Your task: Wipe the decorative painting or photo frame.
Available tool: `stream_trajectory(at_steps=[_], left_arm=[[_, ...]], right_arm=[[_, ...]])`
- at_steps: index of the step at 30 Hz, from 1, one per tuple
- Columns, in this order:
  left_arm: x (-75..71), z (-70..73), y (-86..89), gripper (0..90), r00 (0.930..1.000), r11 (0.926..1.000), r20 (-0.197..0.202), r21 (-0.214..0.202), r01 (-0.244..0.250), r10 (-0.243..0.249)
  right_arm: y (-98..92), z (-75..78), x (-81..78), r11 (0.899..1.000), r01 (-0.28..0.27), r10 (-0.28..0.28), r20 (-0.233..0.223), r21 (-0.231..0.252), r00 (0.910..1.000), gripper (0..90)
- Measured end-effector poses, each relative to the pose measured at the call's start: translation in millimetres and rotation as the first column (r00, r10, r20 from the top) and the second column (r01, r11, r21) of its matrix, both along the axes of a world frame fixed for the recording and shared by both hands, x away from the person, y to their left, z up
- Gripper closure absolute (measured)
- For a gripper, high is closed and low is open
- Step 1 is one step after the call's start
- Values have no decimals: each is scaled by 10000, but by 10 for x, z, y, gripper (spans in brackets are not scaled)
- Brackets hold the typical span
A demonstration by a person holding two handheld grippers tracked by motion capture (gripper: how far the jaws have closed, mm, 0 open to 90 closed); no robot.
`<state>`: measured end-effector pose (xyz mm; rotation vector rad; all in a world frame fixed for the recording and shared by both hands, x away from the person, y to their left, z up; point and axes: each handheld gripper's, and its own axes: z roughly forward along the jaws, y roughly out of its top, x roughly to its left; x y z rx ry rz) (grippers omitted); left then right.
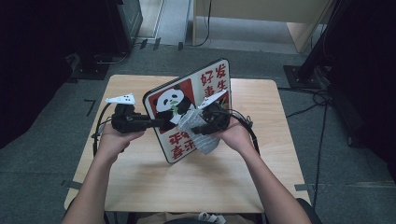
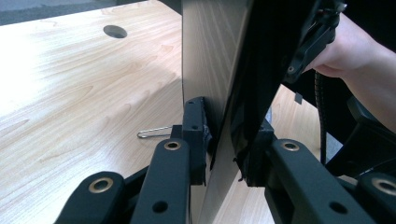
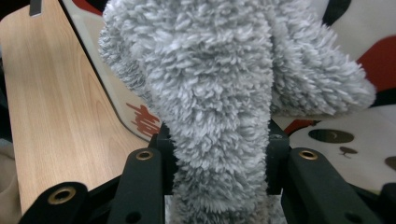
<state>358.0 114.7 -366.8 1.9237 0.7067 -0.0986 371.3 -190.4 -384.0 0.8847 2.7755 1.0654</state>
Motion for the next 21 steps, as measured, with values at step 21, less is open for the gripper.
stream_trajectory(at_steps=[21], left_arm=[[-2,0,-2,759,10000,10000,11,-2,1,-1]], right_arm=[[-32,-267,-51,9998,-41,35,-299,-202,9995,620]])
